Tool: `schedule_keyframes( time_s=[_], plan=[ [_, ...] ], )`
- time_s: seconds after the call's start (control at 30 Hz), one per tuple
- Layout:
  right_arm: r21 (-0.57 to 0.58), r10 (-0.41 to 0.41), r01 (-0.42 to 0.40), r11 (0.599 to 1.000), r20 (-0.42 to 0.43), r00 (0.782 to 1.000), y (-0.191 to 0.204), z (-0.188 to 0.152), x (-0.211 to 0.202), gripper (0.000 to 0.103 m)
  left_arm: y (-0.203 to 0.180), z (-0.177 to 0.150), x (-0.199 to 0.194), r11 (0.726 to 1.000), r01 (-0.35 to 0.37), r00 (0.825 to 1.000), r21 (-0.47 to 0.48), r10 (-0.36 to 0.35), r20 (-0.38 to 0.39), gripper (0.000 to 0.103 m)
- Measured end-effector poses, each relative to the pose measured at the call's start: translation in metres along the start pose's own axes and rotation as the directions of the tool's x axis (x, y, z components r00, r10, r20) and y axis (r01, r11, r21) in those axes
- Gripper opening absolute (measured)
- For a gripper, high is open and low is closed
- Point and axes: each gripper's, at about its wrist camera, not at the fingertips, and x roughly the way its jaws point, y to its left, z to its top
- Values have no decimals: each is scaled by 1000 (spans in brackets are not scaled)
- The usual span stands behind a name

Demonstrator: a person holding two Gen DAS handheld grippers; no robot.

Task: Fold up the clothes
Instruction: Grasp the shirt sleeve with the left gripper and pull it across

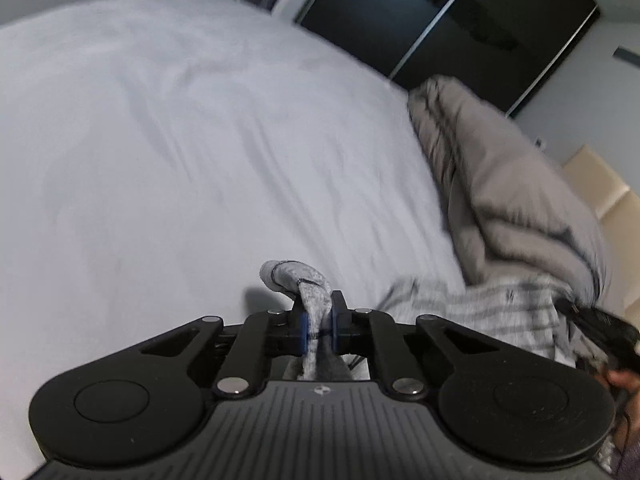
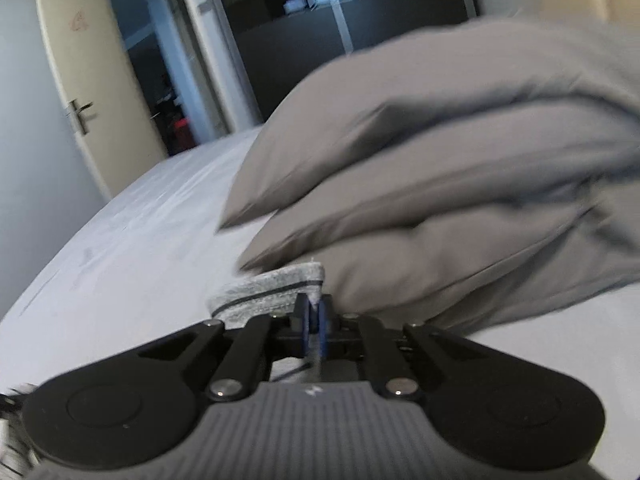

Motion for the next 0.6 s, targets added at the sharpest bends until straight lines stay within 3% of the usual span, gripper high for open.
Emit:
schedule_keyframes(
  time_s=[0.13,0.27,0.43,0.53,0.57,0.6],
  plan=[
    [-43,-109,113,993,81,991,-23,31,-37,5,-13,32,-15,996,-35,996,79,29,83,7],
    [-62,-194,202,977,118,974,-39,59,-55,5,-31,65,-16,979,-116,984,168,91,150,5],
    [-75,-243,251,965,102,965,-56,65,-43,5,-43,86,4,942,-236,962,240,192,195,5],
    [-116,-260,265,957,60,964,-58,53,-27,5,-43,82,28,914,-286,955,286,250,158,6],
    [-126,-263,266,956,39,964,-59,47,-19,6,-43,78,38,906,-295,954,304,265,138,8],
    [-128,-263,263,956,17,965,-61,42,-10,10,-43,73,43,897,-312,949,313,281,142,18]
  ],
)
